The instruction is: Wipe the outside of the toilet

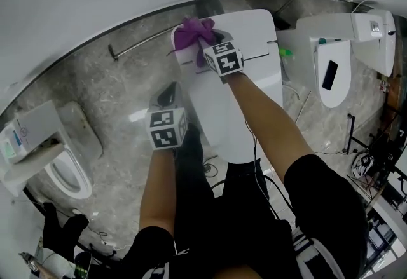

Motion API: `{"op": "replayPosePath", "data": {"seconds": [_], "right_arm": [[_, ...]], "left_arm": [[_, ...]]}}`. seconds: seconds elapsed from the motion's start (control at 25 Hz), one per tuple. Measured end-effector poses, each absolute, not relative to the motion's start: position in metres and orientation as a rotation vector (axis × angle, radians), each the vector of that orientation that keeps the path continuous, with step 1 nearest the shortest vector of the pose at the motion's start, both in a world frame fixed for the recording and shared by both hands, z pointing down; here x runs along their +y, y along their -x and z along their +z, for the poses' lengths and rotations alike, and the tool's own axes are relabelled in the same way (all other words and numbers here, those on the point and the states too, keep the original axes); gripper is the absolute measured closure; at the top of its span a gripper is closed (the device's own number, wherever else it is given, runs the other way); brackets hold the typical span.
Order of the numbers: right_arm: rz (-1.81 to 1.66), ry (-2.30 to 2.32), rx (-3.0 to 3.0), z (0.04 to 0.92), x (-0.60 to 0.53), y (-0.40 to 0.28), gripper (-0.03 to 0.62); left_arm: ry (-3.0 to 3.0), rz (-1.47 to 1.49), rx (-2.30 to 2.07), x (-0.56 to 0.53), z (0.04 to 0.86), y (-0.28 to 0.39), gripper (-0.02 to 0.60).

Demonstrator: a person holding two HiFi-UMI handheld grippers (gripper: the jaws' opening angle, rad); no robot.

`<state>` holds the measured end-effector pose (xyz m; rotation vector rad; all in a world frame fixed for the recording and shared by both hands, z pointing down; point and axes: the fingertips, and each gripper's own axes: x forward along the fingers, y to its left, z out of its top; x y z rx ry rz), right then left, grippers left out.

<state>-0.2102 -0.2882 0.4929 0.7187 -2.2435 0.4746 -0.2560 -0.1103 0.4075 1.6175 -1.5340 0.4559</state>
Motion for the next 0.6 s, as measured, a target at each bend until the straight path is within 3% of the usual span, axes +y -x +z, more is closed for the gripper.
{"op": "replayPosePath", "data": {"seconds": [0.6], "right_arm": [[0.496,-0.814,-2.173,0.498,-0.362,0.098,0.482]], "left_arm": [[-1.678,0.526,-1.469,-0.164,0.417,0.165,0.571]]}}
